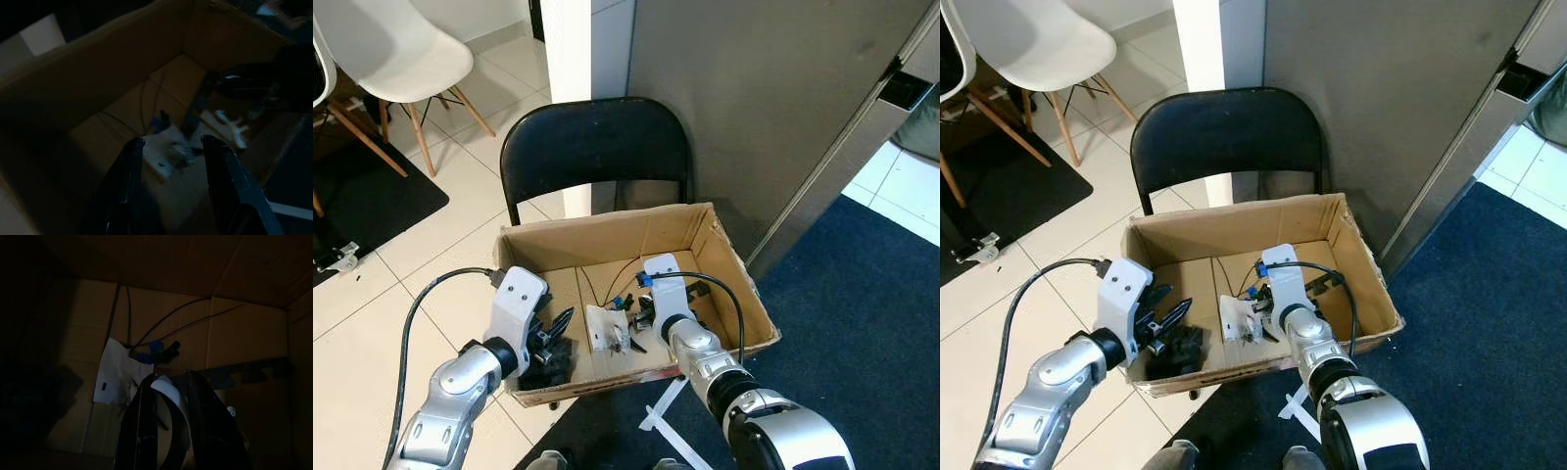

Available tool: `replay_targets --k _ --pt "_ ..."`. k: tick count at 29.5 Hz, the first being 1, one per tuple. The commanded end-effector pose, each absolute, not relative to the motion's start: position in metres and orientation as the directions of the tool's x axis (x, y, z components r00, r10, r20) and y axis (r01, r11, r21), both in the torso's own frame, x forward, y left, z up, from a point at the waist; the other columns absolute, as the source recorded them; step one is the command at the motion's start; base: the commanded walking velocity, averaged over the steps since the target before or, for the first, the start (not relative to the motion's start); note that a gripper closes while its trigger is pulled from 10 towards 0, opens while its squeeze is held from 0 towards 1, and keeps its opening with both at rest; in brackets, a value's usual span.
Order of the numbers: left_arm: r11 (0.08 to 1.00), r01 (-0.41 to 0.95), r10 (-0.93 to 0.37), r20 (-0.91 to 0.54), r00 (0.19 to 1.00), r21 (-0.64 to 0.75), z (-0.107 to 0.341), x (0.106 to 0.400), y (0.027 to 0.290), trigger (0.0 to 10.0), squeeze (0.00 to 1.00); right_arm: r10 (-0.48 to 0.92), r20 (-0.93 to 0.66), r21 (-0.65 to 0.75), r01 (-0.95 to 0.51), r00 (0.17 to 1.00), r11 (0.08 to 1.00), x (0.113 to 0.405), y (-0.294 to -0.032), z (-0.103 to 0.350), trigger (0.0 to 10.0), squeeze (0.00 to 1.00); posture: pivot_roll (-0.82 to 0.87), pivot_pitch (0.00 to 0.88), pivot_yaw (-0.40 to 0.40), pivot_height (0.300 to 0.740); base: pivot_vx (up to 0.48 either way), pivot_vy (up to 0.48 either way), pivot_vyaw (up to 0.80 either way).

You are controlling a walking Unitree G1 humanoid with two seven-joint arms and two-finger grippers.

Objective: Picking trash to rubbish bin

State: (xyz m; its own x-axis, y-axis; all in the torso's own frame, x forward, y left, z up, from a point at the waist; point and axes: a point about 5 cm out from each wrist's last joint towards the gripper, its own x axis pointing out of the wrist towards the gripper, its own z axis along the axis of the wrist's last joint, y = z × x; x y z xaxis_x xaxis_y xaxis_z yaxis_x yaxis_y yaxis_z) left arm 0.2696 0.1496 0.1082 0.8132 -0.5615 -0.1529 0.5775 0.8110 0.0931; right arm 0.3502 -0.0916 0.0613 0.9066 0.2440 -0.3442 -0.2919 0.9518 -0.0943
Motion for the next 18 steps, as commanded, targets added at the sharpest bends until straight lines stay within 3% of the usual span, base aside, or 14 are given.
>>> replay_targets --k 1,13,14,15,18 --pt "0.781 0.621 -0.610 -0.138 0.780 0.061 0.1091 0.2632 0.1441 10.0 0.00 0.242 -0.351 -0.079 -0.286 0.905 0.955 0.3490 -0.0915 0.0593 10.0 0.00 0.08 0.261 -0.016 0.740 0.000 0.000 0.00" --pt "0.744 0.668 -0.661 -0.121 0.741 0.025 0.1118 0.2591 0.1395 10.0 0.00 0.238 -0.350 -0.078 -0.282 0.906 0.956 0.3494 -0.0919 0.0598 10.0 0.00 0.08 0.259 -0.014 0.740 0.000 0.000 0.00" --pt "0.744 0.667 -0.660 -0.122 0.741 0.026 0.1118 0.2593 0.1399 10.0 0.00 0.245 -0.351 -0.071 -0.287 0.904 0.955 0.3491 -0.0915 0.0594 10.0 0.27 0.08 0.259 -0.013 0.740 0.000 0.000 0.00" --pt "0.744 0.667 -0.660 -0.122 0.741 0.026 0.1120 0.2595 0.1403 10.0 0.00 0.250 -0.351 -0.065 -0.290 0.902 0.955 0.3489 -0.0912 0.0593 10.0 1.00 0.08 0.259 -0.013 0.740 0.000 0.000 0.00" --pt "0.742 0.670 -0.663 -0.121 0.739 0.025 0.1124 0.2600 0.1406 10.0 0.00 0.249 -0.346 -0.073 -0.291 0.904 0.954 0.3493 -0.0912 0.0600 10.0 1.00 0.08 0.257 -0.013 0.740 0.000 0.000 0.00"
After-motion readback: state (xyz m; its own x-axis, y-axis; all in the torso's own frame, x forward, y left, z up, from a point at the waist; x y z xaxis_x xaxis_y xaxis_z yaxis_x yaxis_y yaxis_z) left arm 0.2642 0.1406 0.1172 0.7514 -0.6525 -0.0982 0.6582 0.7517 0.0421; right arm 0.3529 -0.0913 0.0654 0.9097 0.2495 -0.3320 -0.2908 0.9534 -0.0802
